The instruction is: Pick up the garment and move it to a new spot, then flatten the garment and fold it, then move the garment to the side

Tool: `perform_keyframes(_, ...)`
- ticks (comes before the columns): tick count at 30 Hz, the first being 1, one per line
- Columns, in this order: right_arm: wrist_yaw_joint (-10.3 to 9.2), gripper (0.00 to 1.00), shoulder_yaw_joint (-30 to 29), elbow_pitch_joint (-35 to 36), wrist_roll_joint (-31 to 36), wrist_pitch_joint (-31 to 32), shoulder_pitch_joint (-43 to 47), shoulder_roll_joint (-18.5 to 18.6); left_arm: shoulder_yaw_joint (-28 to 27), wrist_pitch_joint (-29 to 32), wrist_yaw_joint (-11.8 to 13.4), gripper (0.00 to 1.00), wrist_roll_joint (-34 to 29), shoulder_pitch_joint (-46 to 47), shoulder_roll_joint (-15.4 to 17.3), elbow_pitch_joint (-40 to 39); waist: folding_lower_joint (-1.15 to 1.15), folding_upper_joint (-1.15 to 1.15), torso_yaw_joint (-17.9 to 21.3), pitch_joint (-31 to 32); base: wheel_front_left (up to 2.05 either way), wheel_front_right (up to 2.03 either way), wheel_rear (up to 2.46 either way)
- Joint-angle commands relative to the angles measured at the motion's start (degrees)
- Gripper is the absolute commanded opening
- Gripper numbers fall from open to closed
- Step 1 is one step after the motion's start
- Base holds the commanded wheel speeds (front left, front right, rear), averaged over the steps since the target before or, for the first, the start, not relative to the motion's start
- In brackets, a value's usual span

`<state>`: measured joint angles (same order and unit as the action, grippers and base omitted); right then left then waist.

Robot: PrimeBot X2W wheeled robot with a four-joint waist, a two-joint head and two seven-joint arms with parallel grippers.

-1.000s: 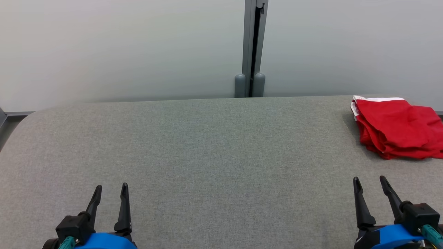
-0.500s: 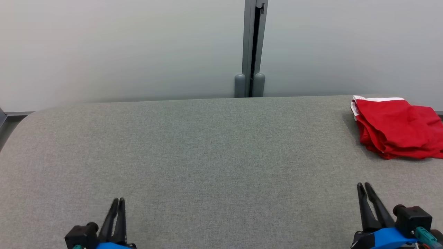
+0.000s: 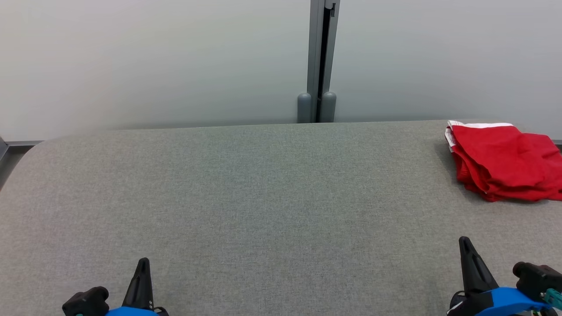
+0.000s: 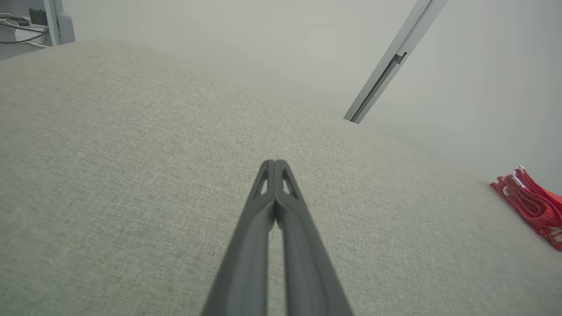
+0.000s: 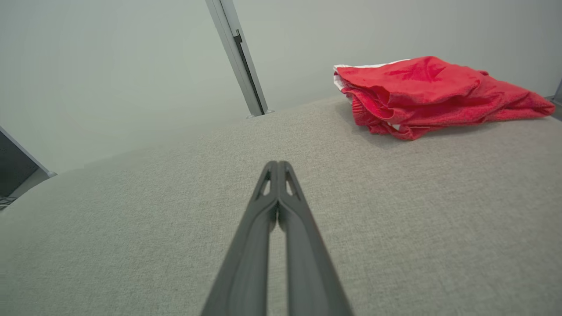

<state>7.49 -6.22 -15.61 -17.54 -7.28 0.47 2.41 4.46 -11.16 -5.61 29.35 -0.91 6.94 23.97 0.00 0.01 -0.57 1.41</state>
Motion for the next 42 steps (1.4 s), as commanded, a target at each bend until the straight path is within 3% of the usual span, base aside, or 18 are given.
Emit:
perform_keyframes(1,0.0,0.0,-0.06,1.08,-2.89,0.38,-1.37,0.25,-0.64,0.48,-0.2,0.0,2.31,2.02,0.05,-1.34,0.0,-0.01,0.01,-0.02,0.0,0.0,0.0)
perform_keyframes(42,0.0,0.0,-0.15,1.57,-38.49,6.98,-4.25,0.45,-5.79,9.01,-1.11,0.0,32.34,4.8,-1.98,-5.78,0.0,-0.01,0.22,-0.6,0.0,0.0,0.0)
